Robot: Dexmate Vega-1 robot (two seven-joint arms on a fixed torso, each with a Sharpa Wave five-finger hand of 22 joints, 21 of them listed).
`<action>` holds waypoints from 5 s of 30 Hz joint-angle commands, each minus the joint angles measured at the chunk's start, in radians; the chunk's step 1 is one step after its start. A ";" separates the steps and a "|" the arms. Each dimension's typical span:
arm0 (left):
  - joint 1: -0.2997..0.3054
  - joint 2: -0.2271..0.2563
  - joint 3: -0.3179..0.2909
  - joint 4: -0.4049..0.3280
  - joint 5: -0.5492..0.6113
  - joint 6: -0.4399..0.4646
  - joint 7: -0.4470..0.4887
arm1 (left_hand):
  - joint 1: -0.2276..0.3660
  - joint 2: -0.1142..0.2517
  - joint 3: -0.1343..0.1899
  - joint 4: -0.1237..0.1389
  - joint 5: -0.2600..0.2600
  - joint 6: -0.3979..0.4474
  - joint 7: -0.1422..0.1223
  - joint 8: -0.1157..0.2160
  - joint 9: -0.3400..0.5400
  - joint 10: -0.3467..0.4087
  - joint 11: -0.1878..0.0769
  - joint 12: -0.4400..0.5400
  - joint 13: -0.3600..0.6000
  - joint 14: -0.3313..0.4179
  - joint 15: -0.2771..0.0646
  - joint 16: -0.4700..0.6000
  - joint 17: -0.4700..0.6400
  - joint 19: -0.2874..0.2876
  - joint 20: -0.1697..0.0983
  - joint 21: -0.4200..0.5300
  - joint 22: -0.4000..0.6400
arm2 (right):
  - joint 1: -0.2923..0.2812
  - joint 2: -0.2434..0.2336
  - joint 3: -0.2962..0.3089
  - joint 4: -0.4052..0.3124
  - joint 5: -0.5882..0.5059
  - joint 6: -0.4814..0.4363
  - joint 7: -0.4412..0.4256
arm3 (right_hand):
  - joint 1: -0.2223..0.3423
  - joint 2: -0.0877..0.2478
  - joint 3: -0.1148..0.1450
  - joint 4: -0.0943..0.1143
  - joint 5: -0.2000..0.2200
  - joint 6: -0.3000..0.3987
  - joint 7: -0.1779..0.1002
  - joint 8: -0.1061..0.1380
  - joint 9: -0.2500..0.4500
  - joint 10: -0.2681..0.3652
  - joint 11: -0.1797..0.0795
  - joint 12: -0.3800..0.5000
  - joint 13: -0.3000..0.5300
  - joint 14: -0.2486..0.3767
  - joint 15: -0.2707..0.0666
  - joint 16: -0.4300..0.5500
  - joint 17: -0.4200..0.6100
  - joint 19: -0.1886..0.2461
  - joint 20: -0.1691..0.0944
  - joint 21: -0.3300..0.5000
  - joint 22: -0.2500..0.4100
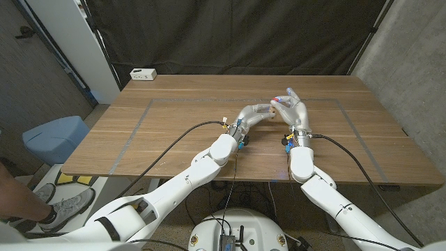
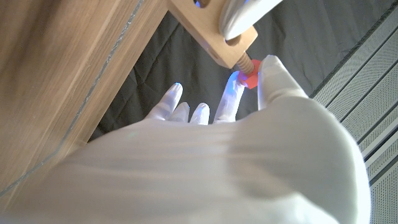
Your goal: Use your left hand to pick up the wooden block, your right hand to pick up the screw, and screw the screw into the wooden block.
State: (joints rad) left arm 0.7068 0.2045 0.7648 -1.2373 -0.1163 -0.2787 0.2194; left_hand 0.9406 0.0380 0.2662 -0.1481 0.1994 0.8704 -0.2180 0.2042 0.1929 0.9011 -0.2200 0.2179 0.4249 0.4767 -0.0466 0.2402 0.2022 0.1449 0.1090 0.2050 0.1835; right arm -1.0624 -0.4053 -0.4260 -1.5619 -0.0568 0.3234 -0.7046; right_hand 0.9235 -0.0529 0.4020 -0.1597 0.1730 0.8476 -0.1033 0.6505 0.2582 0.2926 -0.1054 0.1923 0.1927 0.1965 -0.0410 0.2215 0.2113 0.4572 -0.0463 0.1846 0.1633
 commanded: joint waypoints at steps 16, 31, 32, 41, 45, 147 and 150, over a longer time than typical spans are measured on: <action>0.004 0.001 0.004 -0.009 0.005 0.006 0.004 | -0.001 0.012 0.002 0.003 0.008 0.040 0.008 0.011 0.004 0.008 -0.001 0.004 0.004 0.010 -0.093 -0.002 0.002 -0.001 0.005 0.005 0.004 | -0.012 -0.003 0.004 -0.002 0.002 0.008 -0.006 | 0.005 0.010 0.004 0.003 0.007 0.003 0.002 0.004 -0.001 0.006 0.000 0.002 0.003 0.007 -0.058 -0.002 0.005 0.004 -0.054 0.002 0.002; 0.014 0.006 0.002 -0.024 0.010 0.006 0.013 | 0.001 0.012 0.002 0.002 0.008 0.038 0.010 0.010 0.004 0.009 -0.001 0.004 0.005 0.010 -0.094 -0.002 0.002 -0.001 0.005 0.005 0.004 | -0.019 -0.002 0.004 -0.009 -0.001 0.006 -0.009 | 0.004 0.011 0.004 0.004 0.007 0.004 0.001 0.009 0.001 0.006 -0.004 0.002 0.003 0.007 -0.057 -0.002 0.005 0.003 -0.055 0.002 0.003; 0.014 0.006 0.002 -0.024 0.011 0.005 0.014 | 0.001 0.013 0.002 0.002 0.008 0.038 0.011 0.010 0.004 0.009 -0.001 0.003 0.005 0.010 -0.095 -0.002 0.002 -0.001 0.005 0.005 0.004 | -0.019 -0.003 0.004 -0.010 -0.003 0.007 -0.009 | 0.005 0.010 0.004 0.003 0.007 0.004 0.001 0.009 0.001 0.007 -0.002 0.002 0.003 0.008 -0.058 -0.002 0.004 0.003 -0.055 0.002 0.003; 0.017 0.009 0.001 -0.029 0.012 0.003 0.014 | -0.001 0.013 0.001 0.003 0.008 0.039 0.010 0.010 0.004 0.008 -0.001 0.003 0.006 0.009 -0.095 -0.003 0.002 0.000 0.005 0.005 0.004 | -0.026 -0.005 0.006 -0.019 -0.007 0.003 -0.012 | 0.004 0.011 0.003 0.003 0.007 0.002 0.001 0.009 0.001 0.006 0.001 0.002 0.003 0.007 -0.058 -0.002 0.005 0.003 -0.054 0.002 0.003; 0.018 0.011 0.000 -0.033 0.013 0.005 0.014 | 0.000 0.013 0.001 0.002 0.009 0.039 0.011 0.010 0.004 0.008 -0.001 0.003 0.006 0.010 -0.095 -0.003 0.002 0.000 0.006 0.005 0.004 | -0.029 -0.005 0.005 -0.022 -0.008 0.000 -0.012 | 0.003 0.011 0.004 0.003 0.007 0.002 0.001 0.009 0.000 0.006 -0.002 0.001 0.003 0.007 -0.059 -0.002 0.005 0.003 -0.055 0.002 0.003; -0.021 -0.017 0.007 0.030 -0.006 0.015 -0.003 | 0.000 0.019 0.002 0.001 0.012 0.027 0.016 0.006 0.004 0.004 0.000 -0.001 0.012 0.022 -0.093 -0.004 0.001 0.003 0.006 0.006 0.004 | 0.005 -0.044 -0.008 0.046 0.080 0.057 0.130 | -0.158 -0.052 -0.053 0.036 0.007 -0.265 -0.015 -0.128 -0.049 -0.169 0.073 -0.012 0.005 -0.119 -0.004 -0.029 0.007 -0.106 -0.009 -0.006 0.005; -0.025 -0.020 0.008 0.036 -0.006 0.012 -0.004 | 0.000 0.019 0.002 0.000 0.012 0.028 0.016 0.006 0.004 0.004 0.000 -0.001 0.012 0.021 -0.093 -0.004 0.001 0.003 0.005 0.006 0.004 | 0.006 -0.046 -0.006 0.048 0.087 0.062 0.138 | -0.177 -0.054 -0.057 0.040 0.006 -0.286 -0.010 -0.141 -0.050 -0.189 0.077 -0.014 0.006 -0.134 -0.003 -0.030 0.007 -0.118 -0.003 -0.006 0.005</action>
State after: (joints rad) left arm 0.6920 0.1925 0.7691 -1.2197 -0.1225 -0.2609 0.2181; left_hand 0.9386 0.0452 0.2643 -0.1505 0.2072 0.8703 -0.2180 0.2042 0.1931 0.8990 -0.2183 0.2114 0.4330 0.4890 -0.0486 0.2361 0.2001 0.1449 0.1090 0.2050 0.1835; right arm -1.0612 -0.4442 -0.4350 -1.5257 0.0078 0.3662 -0.5992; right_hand 0.7590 -0.1065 0.3519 -0.1184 0.1711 0.5709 -0.1165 0.5154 0.2090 0.1159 -0.0288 0.1808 0.1927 0.0762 -0.0360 0.1950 0.2161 0.3494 -0.0397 0.1808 0.1654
